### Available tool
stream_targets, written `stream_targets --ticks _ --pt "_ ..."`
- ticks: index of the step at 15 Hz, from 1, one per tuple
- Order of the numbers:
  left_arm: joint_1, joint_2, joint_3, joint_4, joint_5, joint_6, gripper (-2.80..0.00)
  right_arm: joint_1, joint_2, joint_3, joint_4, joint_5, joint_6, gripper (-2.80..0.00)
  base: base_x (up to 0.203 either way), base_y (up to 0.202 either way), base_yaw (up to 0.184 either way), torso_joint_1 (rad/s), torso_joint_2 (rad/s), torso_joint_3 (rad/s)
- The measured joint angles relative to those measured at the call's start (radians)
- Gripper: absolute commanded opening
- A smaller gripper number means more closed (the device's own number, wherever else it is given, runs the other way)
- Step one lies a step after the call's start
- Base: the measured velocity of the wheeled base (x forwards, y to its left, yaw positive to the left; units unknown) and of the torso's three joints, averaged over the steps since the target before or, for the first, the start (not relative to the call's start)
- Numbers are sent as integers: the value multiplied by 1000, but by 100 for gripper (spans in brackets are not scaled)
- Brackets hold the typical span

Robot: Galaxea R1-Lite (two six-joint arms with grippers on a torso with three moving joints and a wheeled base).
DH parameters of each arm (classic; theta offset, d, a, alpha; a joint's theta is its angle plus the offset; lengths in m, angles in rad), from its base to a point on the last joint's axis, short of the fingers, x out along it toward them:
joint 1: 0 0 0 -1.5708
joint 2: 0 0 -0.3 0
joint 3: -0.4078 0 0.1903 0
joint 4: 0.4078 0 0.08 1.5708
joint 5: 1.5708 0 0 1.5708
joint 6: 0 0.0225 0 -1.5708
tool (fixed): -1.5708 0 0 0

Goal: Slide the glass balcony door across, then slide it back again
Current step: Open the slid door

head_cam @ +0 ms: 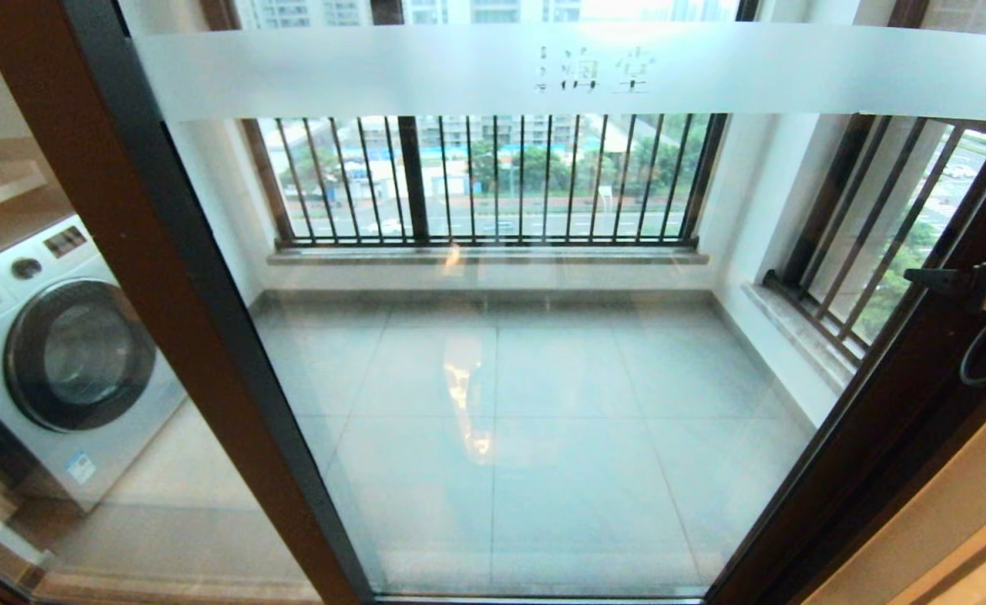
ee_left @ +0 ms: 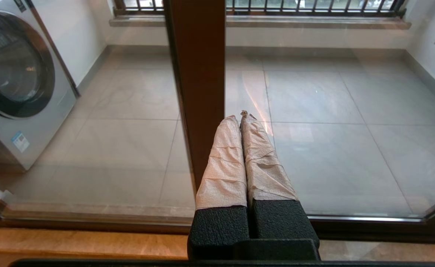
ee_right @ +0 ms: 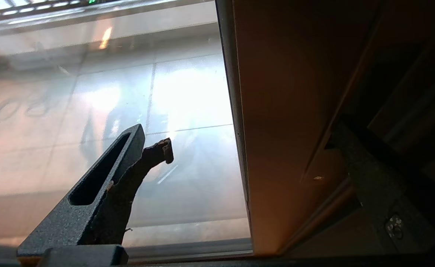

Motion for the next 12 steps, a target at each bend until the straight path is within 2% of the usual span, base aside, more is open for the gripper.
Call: stream_targets --ticks 5,12 --pt "0 0 0 0 0 0 -280 17 -36 30 2 8 0 0 0 0 0 0 0 0" --pt "0 0 0 0 -1 0 -280 81 -79 90 -2 -1 -3 0 0 0 0 0 0 0"
